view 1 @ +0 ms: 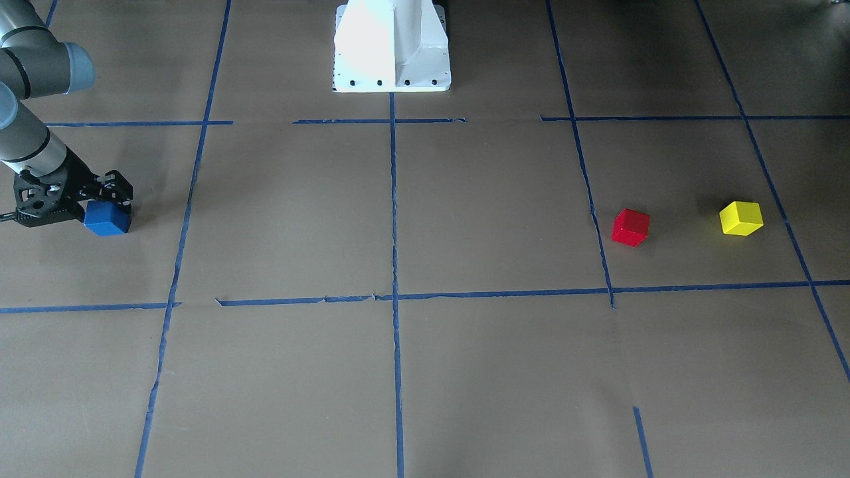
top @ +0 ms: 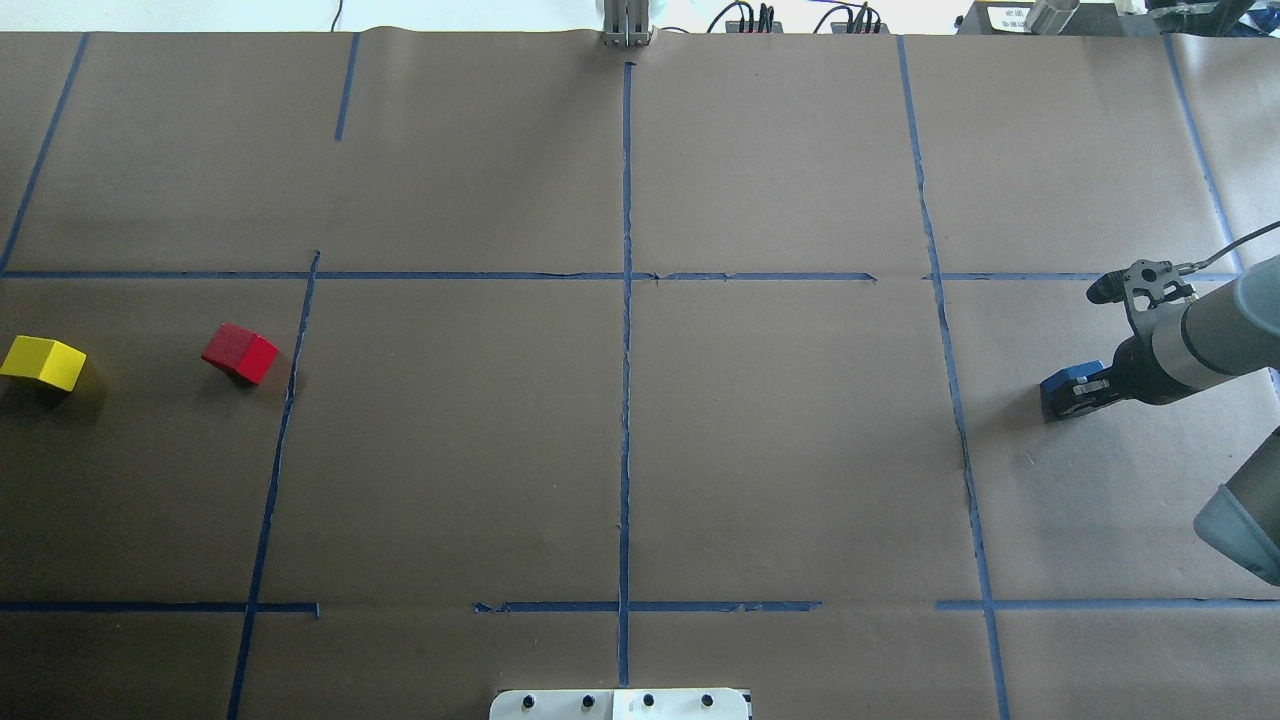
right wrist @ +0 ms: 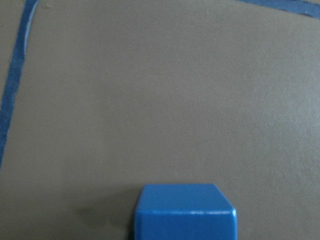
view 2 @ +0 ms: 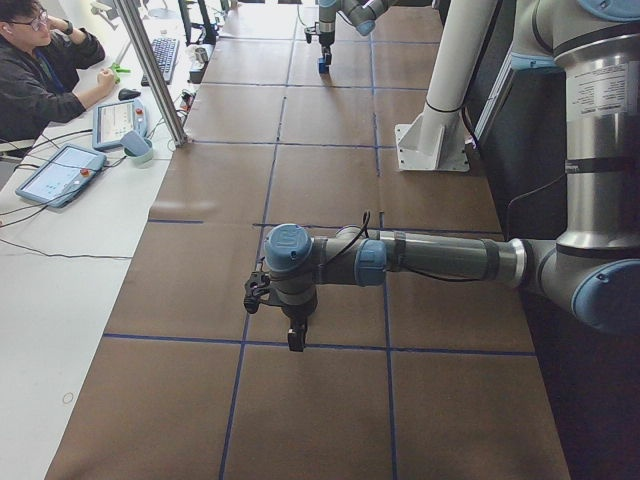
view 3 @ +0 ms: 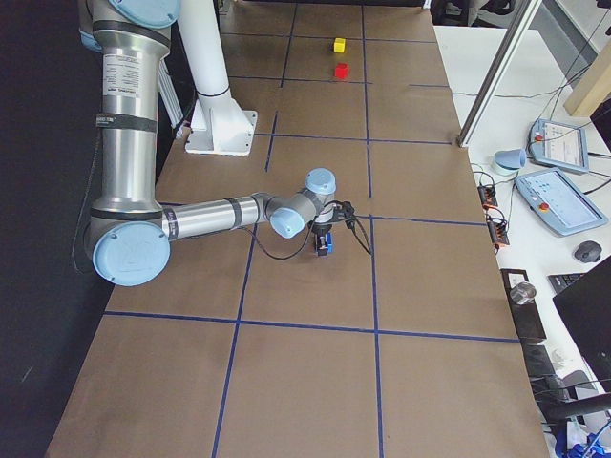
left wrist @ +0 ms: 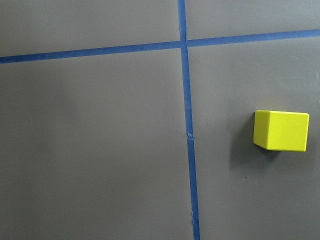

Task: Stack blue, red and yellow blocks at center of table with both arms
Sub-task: 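Lower the right gripper over the blue cube and close on it, then carry the blue cube with the right gripper to the table center, then lower the blue cube onto the center and open the right gripper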

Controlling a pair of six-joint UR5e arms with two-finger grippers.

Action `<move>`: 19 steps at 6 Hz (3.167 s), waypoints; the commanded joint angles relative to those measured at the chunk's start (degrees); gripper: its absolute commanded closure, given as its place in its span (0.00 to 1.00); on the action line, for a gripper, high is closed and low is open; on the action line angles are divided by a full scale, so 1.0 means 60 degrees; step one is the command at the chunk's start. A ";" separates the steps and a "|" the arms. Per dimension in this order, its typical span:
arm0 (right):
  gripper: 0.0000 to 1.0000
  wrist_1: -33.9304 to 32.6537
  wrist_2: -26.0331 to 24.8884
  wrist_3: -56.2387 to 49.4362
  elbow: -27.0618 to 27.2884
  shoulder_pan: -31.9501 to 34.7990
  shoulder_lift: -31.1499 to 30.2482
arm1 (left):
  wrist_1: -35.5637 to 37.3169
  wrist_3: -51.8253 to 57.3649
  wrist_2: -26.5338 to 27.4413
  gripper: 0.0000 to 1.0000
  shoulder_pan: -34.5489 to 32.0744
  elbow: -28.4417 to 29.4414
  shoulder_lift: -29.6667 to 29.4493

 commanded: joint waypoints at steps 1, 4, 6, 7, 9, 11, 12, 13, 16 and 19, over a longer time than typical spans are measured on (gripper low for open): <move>0.93 -0.0257 0.0083 0.0033 0.0706 0.0026 0.0136 | 0.0000 0.0007 0.0000 0.00 0.0000 -0.0012 0.0006; 0.93 -0.4669 -0.0120 0.1113 0.0612 -0.0817 0.4706 | 0.0000 0.0007 -0.0015 0.00 0.0000 -0.0070 0.0020; 0.93 -0.4918 -0.1360 0.3728 -0.1561 -0.2149 0.7637 | -0.0015 0.0007 -0.0015 0.00 0.0000 -0.0070 0.0006; 0.91 -0.4903 -0.1613 0.4696 -0.2675 -0.2649 0.8783 | -0.0015 0.0007 -0.0015 0.00 0.0000 -0.0070 0.0006; 0.85 -0.4831 -0.2067 0.4838 -0.3607 -0.3121 0.9569 | -0.0015 0.0007 -0.0015 0.00 0.0000 -0.0085 0.0020; 0.71 -0.4830 -0.2187 0.4779 -0.3885 -0.3415 0.9555 | 0.0000 -0.0008 -0.0015 0.00 0.0000 -0.0202 0.0050; 0.64 -0.4830 -0.2187 0.4692 -0.3888 -0.3416 0.9556 | 0.0000 -0.0008 -0.0015 0.00 0.0000 -0.0217 0.0064; 0.56 -0.4830 -0.2187 0.4488 -0.3888 -0.3416 0.9527 | 0.0000 -0.0008 -0.0015 0.00 0.0000 -0.0217 0.0064; 0.01 -0.4816 -0.2187 0.4398 -0.3902 -0.3416 0.9483 | 0.0000 -0.0008 -0.0015 0.00 0.0000 -0.0217 0.0064; 0.01 -0.4903 -0.1722 0.3511 -0.3390 -0.1974 0.9541 | -0.0117 0.0007 0.0000 0.00 0.0044 -0.0333 0.0021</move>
